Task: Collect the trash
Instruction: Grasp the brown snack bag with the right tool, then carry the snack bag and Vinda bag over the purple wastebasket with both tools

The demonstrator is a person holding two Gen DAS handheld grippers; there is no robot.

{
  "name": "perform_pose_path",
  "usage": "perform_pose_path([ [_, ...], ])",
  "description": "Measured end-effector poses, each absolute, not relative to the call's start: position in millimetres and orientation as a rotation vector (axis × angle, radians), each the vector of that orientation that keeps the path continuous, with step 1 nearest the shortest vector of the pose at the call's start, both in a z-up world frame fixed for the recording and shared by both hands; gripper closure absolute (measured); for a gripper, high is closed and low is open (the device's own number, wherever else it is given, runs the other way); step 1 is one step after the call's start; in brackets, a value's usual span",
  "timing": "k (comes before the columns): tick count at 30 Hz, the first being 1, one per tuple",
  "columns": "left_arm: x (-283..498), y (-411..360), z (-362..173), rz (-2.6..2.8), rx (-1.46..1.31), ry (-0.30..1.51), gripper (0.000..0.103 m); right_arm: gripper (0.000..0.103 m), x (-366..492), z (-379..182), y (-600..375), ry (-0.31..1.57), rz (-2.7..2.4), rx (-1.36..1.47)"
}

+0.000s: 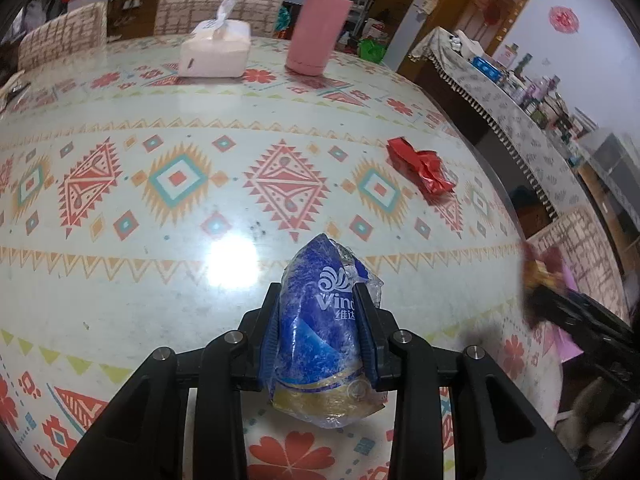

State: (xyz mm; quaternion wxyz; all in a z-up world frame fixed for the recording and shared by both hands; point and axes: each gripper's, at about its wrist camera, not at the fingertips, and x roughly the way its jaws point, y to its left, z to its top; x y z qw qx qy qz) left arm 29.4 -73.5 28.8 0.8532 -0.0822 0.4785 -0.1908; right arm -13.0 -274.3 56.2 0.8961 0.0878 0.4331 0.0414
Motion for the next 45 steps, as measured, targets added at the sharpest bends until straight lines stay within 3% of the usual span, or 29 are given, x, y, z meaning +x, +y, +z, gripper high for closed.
perform_pose_path([
  [15, -13, -128, 55, -0.401, 0.007, 0.912, 0.070, 0.044, -130, 82, -364, 0.763, -0.097, 0.266],
  [26, -46, -195, 84, -0.422, 0.189, 0.807, 0.070, 0.044, -160, 73, -406, 0.727, -0.129, 0.327],
  [45, -60, -270, 85, -0.518, 0.276, 0.825, 0.070, 0.044, -188, 64, -463, 0.699, -0.175, 0.399],
])
